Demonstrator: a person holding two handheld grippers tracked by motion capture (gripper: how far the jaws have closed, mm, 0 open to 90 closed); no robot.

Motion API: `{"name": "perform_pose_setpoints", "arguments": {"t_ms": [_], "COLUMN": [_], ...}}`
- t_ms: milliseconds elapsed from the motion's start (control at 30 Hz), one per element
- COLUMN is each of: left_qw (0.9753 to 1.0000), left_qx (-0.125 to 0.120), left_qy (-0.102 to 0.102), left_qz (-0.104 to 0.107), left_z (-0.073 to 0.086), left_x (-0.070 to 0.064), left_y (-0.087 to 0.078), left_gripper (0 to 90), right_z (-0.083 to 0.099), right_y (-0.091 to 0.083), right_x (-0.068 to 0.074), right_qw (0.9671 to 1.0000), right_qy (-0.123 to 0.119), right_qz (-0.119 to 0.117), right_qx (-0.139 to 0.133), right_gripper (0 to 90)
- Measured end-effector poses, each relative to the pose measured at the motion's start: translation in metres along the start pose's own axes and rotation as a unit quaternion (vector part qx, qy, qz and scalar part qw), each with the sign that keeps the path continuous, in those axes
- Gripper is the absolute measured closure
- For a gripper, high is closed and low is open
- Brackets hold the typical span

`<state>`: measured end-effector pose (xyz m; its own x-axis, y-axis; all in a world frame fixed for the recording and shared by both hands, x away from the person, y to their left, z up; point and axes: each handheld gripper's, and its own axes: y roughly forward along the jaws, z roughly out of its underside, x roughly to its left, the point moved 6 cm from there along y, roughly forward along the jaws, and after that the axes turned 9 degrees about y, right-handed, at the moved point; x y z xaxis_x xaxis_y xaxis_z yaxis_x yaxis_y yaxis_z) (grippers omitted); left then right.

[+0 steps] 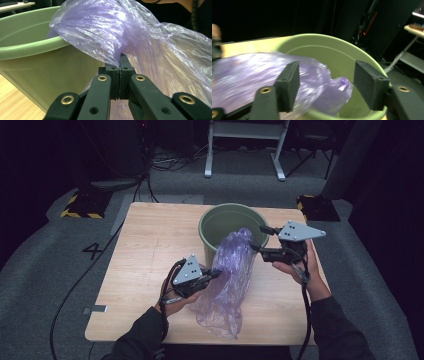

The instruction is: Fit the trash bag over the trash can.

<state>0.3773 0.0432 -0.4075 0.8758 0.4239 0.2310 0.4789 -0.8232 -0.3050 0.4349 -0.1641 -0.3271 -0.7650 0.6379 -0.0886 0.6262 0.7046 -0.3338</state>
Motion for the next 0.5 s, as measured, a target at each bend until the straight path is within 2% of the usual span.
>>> {"name": "perform_pose_setpoints", "arguments": {"t_ms": [67,200,300,400,500], "left_qw": [1.0,1.0,1.0,1.0,1.0], "left_qx": [0.003,0.004,0.003,0.003,0.002], "left_qy": [0.0,0.0,-0.001,0.0,0.0], "left_qz": [-0.001,-0.005,-0.005,-0.005,-0.003], "left_z": [0.0,0.0,0.0,-0.001,-0.002], "left_x": [0.0,0.0,0.0,0.0,0.0], "left_y": [0.001,0.002,0.002,0.003,0.004], "left_gripper": [89.0,88.9,88.9,88.9,88.8], "right_z": [0.003,0.018,0.03,0.038,0.042], "right_y": [-0.009,-0.018,-0.019,-0.013,-0.005], "right_x": [0.01,0.036,0.053,0.06,0.059], "right_qw": [0.9997,0.9975,0.9951,0.9945,0.9953], "right_qy": [-0.001,-0.027,-0.047,-0.065,-0.07], "right_qz": [-0.021,-0.065,-0.086,-0.075,-0.057], "right_qx": [-0.007,0.004,0.013,0.031,0.035], "right_gripper": [34.8,35.0,35.1,36.8,44.6]}}
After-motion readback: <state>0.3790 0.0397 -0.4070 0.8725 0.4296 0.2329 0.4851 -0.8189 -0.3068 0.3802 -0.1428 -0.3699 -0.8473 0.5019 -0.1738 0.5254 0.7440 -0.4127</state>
